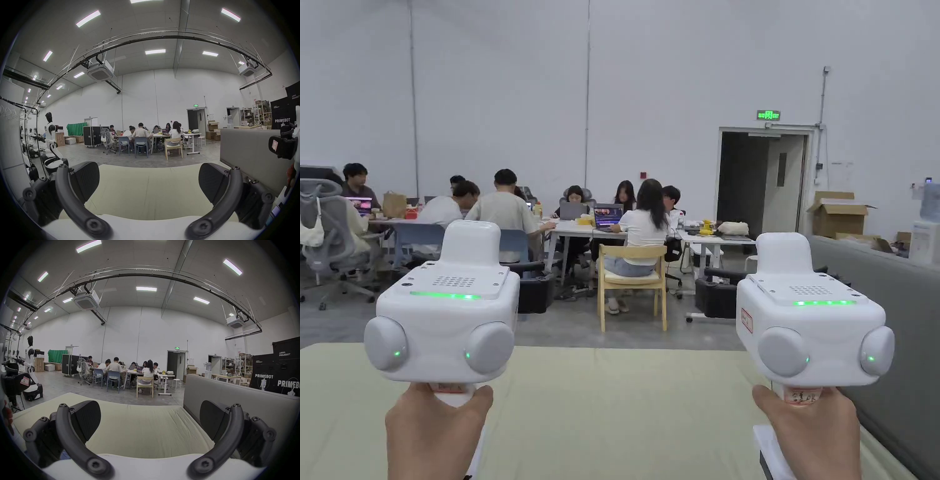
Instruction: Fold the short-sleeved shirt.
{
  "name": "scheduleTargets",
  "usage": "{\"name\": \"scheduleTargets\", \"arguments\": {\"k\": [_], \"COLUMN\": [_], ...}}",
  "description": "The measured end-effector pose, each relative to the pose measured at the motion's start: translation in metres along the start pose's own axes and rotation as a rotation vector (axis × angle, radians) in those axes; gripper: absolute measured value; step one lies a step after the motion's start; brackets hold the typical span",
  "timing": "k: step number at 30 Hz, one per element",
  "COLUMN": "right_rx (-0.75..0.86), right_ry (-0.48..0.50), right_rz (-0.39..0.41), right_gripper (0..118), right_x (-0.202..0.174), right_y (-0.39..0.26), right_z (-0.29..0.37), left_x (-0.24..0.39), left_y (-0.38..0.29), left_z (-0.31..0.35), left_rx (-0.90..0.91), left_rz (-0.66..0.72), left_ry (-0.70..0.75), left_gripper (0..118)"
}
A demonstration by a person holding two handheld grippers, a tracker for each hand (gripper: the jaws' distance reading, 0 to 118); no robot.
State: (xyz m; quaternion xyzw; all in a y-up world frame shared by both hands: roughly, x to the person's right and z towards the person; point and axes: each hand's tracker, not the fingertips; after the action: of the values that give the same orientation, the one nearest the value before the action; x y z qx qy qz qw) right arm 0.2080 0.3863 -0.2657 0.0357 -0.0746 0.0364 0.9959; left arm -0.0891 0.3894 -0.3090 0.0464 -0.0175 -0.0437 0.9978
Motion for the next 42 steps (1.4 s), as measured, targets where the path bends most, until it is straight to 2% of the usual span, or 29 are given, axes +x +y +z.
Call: {"name": "scheduleTargets", "arguments": {"k": [15, 28, 42], "right_rx": [0.009, -0.017, -0.01], "right_ry": [0.005, 0.001, -0.001], "right_rz": [0.017, -0.026, -0.014], "right_gripper": [118, 118, 118], "right_x": [-0.003, 0.005, 0.006], "right_y": [0.003, -0.005, -0.006], "right_z": [0.002, -0.007, -0.008], "left_x": [-0.007, -0.01, -0.006], "left_y": [0.0, 0.0, -0.001], "left_z": [-0.002, -0.003, -0.006], "left_rx": [0.0, 0.002, 0.006], "left_rz": [0.013, 0.028, 0.02], "left_ry": [0.007, 0.01, 0.008], "left_gripper": [118, 118, 118]}}
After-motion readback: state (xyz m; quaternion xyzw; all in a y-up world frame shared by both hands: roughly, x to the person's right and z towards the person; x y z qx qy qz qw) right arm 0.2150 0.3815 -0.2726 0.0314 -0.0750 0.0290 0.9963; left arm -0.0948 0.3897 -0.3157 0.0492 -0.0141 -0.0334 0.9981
